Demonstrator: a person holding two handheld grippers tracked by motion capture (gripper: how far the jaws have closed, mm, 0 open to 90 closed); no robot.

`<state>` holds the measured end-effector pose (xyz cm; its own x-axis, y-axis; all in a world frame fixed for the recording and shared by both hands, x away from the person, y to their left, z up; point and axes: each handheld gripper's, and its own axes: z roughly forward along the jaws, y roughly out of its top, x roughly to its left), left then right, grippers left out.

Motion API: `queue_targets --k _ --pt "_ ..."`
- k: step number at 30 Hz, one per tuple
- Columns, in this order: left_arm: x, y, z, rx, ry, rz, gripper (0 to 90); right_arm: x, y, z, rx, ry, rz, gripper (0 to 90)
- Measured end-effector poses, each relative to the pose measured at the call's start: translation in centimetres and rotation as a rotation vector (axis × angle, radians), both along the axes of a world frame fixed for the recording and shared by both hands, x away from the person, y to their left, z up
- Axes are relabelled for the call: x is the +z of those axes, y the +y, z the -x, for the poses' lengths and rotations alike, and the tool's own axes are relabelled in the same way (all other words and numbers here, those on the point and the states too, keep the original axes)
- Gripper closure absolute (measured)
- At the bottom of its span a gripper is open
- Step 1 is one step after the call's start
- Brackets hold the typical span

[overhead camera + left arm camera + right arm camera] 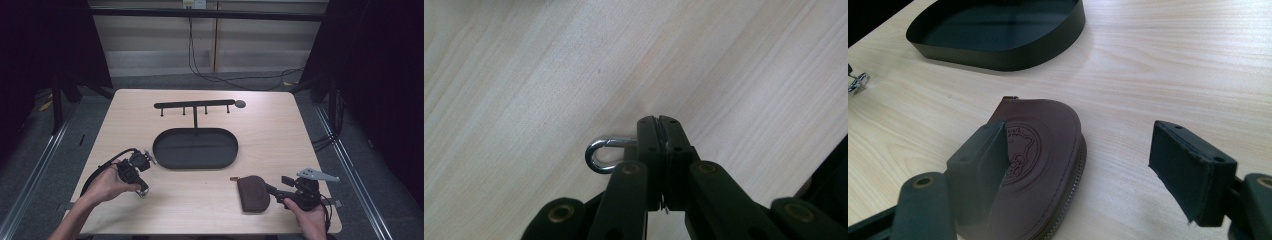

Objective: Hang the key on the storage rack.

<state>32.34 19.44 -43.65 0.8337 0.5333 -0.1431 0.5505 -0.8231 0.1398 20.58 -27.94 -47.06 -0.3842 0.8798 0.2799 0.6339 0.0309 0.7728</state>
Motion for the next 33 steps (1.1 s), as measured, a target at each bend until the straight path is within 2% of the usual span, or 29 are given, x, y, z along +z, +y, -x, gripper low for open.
queue_targets --k 2,3,4,9,15,16,20,27,28,29,30,32,33 --pt "0.3 0.0 0.0 0.009 -0.004 0.000 89.3 0.0 0.0 0.0 -0.002 0.000 0.000 23.5" --pt "0.6 0.1 -0.1 0.013 -0.020 0.000 89.3 0.0 0.0 0.0 -0.001 0.001 -0.001 23.5" --pt "1.3 0.2 -0.2 0.024 -0.025 0.006 89.3 0.0 0.0 0.0 -0.001 0.001 -0.001 23.5" --pt "2.1 0.3 -0.3 0.030 -0.029 -0.009 89.3 0.0 0.0 0.0 0.003 -0.002 -0.001 23.3" --pt "3.0 0.7 -0.8 0.042 -0.031 -0.034 89.4 0.0 0.0 0.0 0.005 -0.001 0.002 23.3" --pt "3.4 0.9 -0.8 0.050 -0.057 -0.043 89.4 0.0 0.0 0.0 0.003 -0.001 -0.002 23.2" --pt "4.1 1.1 -0.9 0.038 -0.068 -0.072 89.4 0.0 0.0 0.0 0.005 0.000 -0.002 23.1" --pt "4.8 1.3 -1.2 0.044 -0.063 -0.066 89.4 0.0 0.0 0.0 0.002 0.002 -0.003 23.0" --pt "5.3 1.3 -1.3 0.042 -0.085 -0.057 89.4 0.0 0.0 0.0 0.003 0.002 -0.002 23.0" --pt "5.3 1.3 -1.3 0.042 -0.085 -0.057 89.4 0.0 0.0 0.0 0.003 0.002 -0.002 23.0" --pt "5.8 1.2 -1.2 0.033 -0.080 -0.029 89.4 0.0 0.0 0.0 0.003 0.002 -0.002 23.0" --pt "6.1 1.1 -1.1 0.041 -0.091 -0.029 89.4 0.0 0.0 0.0 0.002 0.003 -0.003 22.9" --pt "6.7 0.9 -1.2 0.029 -0.090 -0.028 89.4 0.0 0.0 0.0 0.003 0.002 -0.001 22.9"
